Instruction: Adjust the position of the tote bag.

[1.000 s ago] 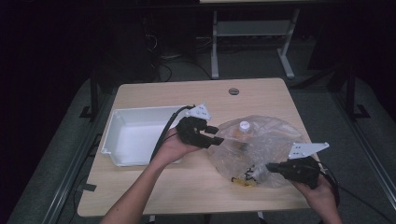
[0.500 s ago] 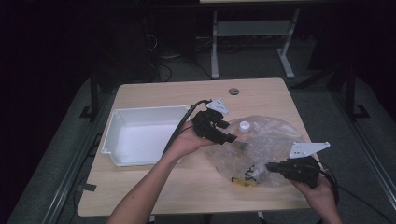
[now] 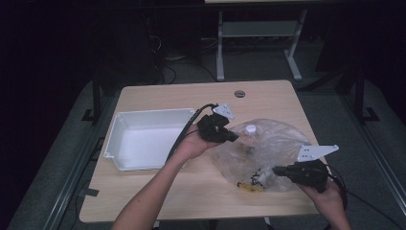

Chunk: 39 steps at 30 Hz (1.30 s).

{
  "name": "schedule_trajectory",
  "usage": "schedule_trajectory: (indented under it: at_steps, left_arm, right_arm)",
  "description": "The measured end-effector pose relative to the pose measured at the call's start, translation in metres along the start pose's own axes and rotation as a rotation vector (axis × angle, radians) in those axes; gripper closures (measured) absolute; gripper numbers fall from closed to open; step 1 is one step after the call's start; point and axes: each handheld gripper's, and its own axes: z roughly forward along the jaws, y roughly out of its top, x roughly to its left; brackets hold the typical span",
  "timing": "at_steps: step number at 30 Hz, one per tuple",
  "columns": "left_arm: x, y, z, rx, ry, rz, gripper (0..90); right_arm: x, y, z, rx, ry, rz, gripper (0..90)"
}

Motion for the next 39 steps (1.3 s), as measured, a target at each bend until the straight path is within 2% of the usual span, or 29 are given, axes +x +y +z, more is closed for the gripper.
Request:
schedule_trajectory:
  at_steps: [3, 10, 18, 22, 24, 26, 27, 29, 32, 35, 39]
  left_arm:
    - [0.001, -0.003, -0.001, -0.003, 0.004, -0.008, 89.4]
    - [0.008, -0.021, -0.001, 0.003, 0.023, -0.054, 89.5]
    - [0.017, -0.042, 0.002, 0.045, 0.036, -0.094, 89.6]
    - [0.022, -0.049, 0.002, 0.05, 0.044, -0.109, 89.5]
    - [0.023, -0.051, 0.003, 0.052, 0.047, -0.116, 89.6]
    - [0.024, -0.051, 0.003, 0.056, 0.045, -0.116, 89.5]
    - [0.024, -0.051, 0.003, 0.056, 0.045, -0.116, 89.5]
    - [0.023, -0.051, 0.003, 0.049, 0.045, -0.122, 89.5]
    - [0.023, -0.051, 0.004, 0.049, 0.047, -0.125, 89.5]
    - [0.023, -0.05, 0.003, 0.058, 0.048, -0.112, 89.5]
    - [0.024, -0.05, 0.002, 0.061, 0.049, -0.115, 89.5]
  right_arm:
    - [0.0, 0.0, -0.001, -0.006, 0.001, 0.003, 89.6]
    - [-0.001, -0.001, -0.002, -0.009, 0.001, -0.005, 89.5]
    - [0.0, -0.001, -0.003, -0.011, 0.01, -0.013, 89.2]
    - [0.0, -0.001, -0.005, -0.016, 0.015, -0.017, 87.9]
    - [0.001, -0.001, -0.005, -0.018, 0.011, -0.019, 85.0]
    - [0.002, 0.0, -0.007, -0.021, 0.011, -0.017, 77.8]
    - [0.002, 0.0, -0.007, -0.021, 0.011, -0.017, 77.8]
    - [0.006, 0.002, -0.016, -0.049, 0.009, -0.038, 66.2]
    - [0.009, 0.006, -0.026, -0.083, -0.001, -0.038, 56.8]
    - [0.008, 0.01, -0.031, -0.109, -0.01, -0.022, 50.1]
    - [0.006, 0.017, -0.031, -0.127, -0.016, -0.015, 46.7]
